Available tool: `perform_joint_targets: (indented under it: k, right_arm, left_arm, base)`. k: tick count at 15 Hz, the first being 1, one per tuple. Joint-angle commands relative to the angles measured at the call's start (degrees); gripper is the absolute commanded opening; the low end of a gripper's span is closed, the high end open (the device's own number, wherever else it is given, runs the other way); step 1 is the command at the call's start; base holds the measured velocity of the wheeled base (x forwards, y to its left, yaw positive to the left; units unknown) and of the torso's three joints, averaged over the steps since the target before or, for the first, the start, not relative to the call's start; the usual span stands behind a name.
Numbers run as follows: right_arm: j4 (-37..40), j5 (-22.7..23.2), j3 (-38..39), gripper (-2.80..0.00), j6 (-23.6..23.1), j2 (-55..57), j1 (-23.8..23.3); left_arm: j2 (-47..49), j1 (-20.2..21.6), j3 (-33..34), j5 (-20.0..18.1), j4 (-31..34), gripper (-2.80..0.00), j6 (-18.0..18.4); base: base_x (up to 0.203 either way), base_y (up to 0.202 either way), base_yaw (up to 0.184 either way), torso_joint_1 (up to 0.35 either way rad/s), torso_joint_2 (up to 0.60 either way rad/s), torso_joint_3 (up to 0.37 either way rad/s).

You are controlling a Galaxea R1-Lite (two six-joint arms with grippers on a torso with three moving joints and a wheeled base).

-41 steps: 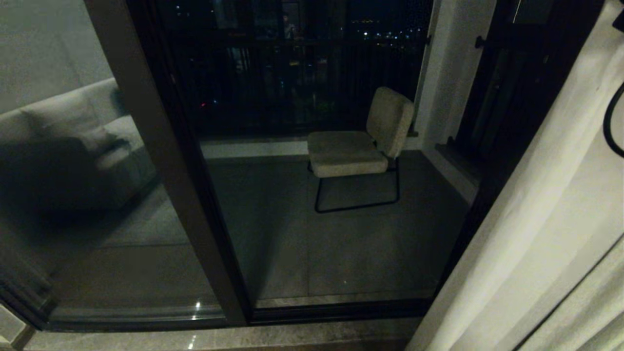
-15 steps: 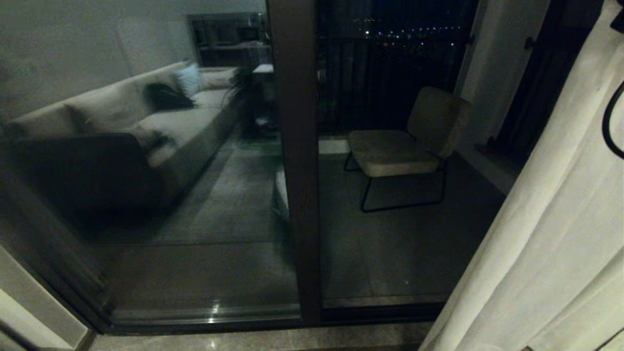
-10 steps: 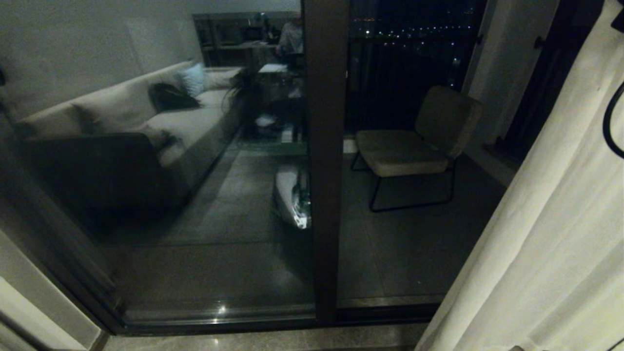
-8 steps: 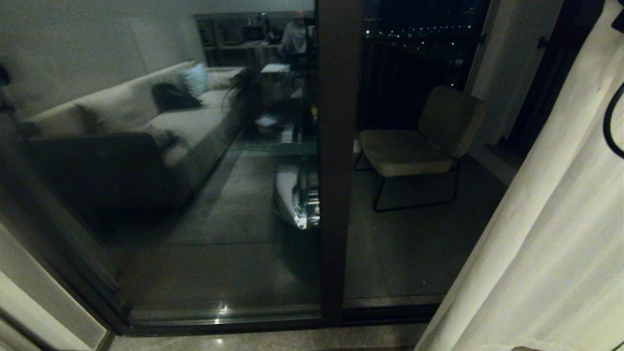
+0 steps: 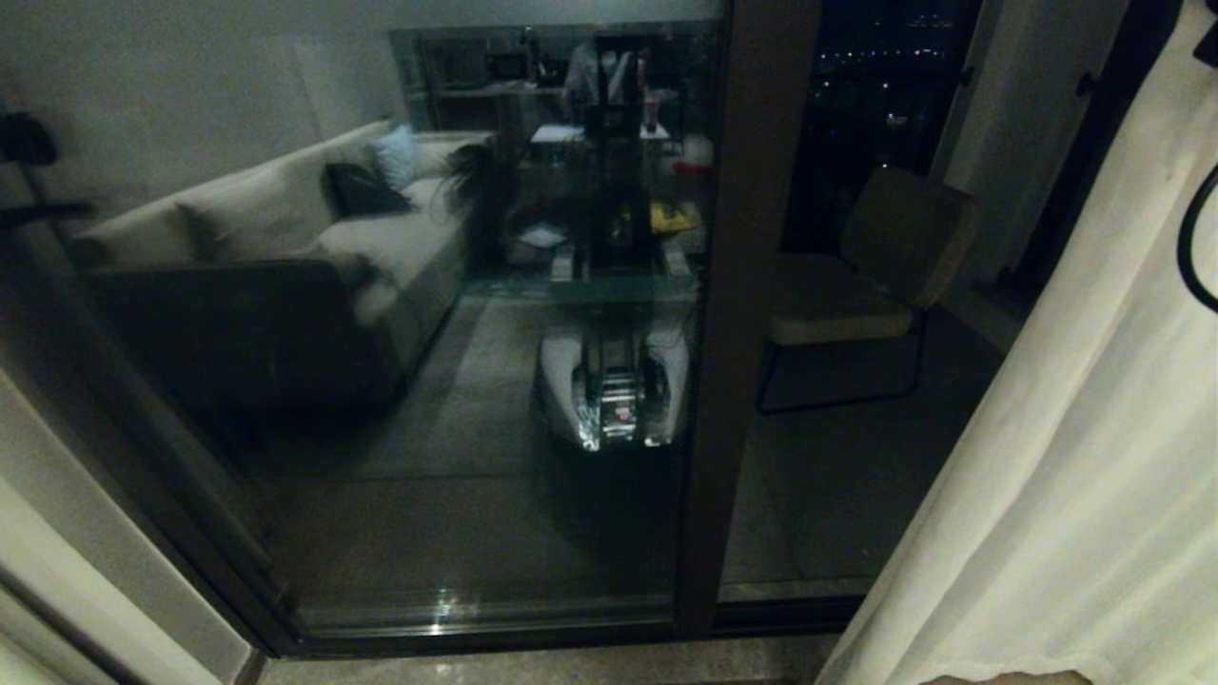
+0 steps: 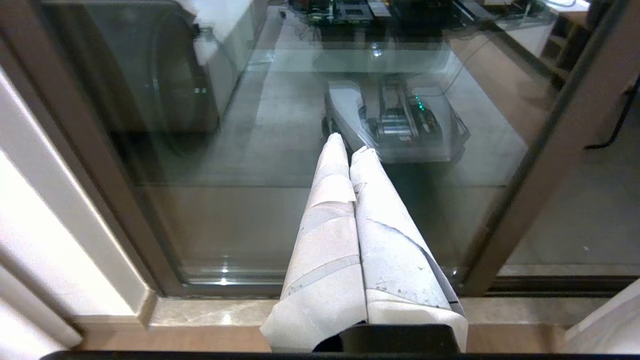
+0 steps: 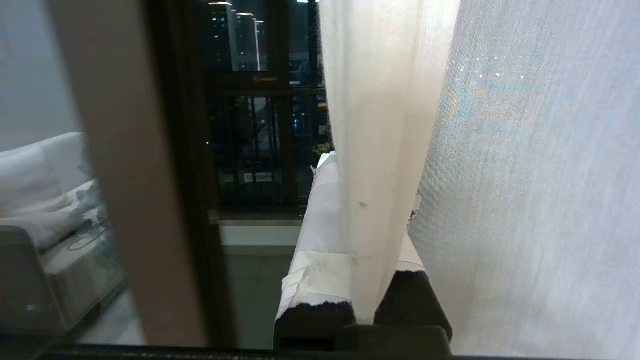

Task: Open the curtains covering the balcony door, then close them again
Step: Close the inner curtains on both sides

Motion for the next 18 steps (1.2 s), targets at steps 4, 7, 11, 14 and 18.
perform_joint_targets:
  k: [4, 7, 11, 14, 18]
  right_arm:
    - [-0.1, 0.1, 0.1, -2.8, 0.0, -0.3, 0.0]
    - [-0.1, 0.1, 0.1, -2.8, 0.0, -0.2, 0.0]
    - [-0.1, 0.1, 0.2, -2.8, 0.0, -0.2, 0.0]
    - [-0.1, 0.1, 0.2, -2.8, 0.0, -0.3, 0.0]
    - [-0.1, 0.1, 0.3, -2.8, 0.0, -0.3, 0.0]
  left_arm:
    - [0.0, 0.0, 0.0, 0.0, 0.0, -2.8, -0.1]
    - [0.0, 0.0, 0.0, 0.0, 0.0, -2.8, -0.1]
    - [0.0, 0.0, 0.0, -0.1, 0.0, -2.8, -0.4]
    - [0.0, 0.0, 0.0, 0.0, 0.0, -2.8, -0.4]
    - [0.0, 0.0, 0.0, -0.1, 0.0, -2.8, -0.4]
  base:
    - [0.0, 0.189, 0.002, 0.001, 0.0, 0.001]
    - [0.0, 0.188, 0.0, 0.001, 0.0, 0.004]
    - [0.0, 0.192, 0.001, 0.002, 0.0, 0.003]
    - [0.0, 0.191, 0.0, 0.004, 0.0, 0.002]
    - [0.0, 0.191, 0.001, 0.003, 0.0, 0.002]
